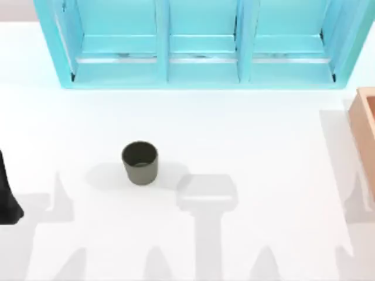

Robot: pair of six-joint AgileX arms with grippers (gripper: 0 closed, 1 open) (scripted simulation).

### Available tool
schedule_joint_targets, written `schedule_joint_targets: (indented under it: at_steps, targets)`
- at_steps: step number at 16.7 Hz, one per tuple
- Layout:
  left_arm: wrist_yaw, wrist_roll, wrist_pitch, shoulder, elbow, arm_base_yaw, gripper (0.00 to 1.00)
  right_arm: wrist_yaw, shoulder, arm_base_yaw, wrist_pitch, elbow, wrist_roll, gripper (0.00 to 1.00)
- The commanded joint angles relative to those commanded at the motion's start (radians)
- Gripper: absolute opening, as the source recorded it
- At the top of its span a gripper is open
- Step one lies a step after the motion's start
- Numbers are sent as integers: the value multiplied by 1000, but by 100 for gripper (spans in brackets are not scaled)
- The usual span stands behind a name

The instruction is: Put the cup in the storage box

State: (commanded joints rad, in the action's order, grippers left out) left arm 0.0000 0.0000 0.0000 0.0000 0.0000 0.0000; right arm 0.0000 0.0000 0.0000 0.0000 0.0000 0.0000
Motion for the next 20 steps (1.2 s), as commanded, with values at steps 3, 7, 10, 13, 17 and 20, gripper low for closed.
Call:
schedule_joint_targets:
  at_steps: [3,7,10,13,17,20]
  targets:
    - [0,0,0,0,0,0,100,1,6,3,-3,7,2,100]
    - [0,0,0,0,0,0,100,25,108,57,-63,137,38,100]
    - [0,0,0,0,0,0,100,59,265,132,-152,341,93,100]
    - [0,0,0,0,0,0,100,100,469,226,-270,621,164,100]
    - [0,0,0,0,0,0,100,154,793,367,-459,1017,277,100]
    - [0,0,0,0,0,0,100,187,1055,471,-615,1319,368,100]
